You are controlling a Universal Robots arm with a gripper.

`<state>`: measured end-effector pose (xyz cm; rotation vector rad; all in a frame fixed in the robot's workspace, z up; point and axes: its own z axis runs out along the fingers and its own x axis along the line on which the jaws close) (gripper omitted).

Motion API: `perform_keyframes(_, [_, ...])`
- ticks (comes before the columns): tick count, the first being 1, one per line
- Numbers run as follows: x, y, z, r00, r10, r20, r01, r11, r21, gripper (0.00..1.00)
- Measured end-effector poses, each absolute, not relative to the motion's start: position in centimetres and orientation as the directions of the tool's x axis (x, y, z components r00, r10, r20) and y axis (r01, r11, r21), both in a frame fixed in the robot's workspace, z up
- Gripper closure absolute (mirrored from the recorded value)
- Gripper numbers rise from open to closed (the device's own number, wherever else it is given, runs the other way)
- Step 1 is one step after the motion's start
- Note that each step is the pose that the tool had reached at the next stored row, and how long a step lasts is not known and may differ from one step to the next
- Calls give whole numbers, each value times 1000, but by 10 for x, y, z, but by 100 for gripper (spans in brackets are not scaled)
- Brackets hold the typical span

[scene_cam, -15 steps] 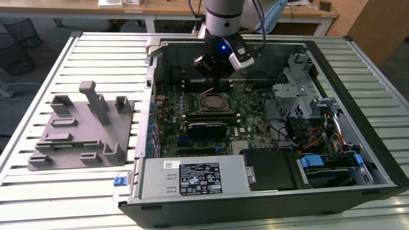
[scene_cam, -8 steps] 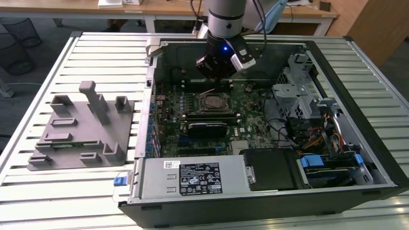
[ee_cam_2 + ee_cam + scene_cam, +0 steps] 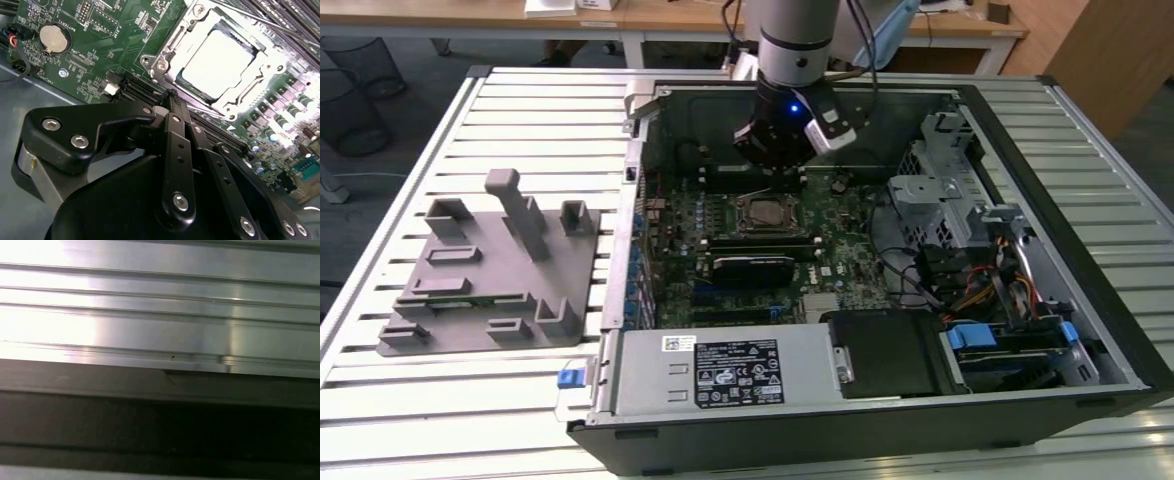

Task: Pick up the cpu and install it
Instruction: 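Install the first cpu locking lever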

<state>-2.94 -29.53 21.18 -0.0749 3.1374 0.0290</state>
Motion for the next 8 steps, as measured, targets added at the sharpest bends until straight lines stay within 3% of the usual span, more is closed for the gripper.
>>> perform_keyframes(8, [-26, -295, 201, -999, -48, -3, -48, 999, 19, 89])
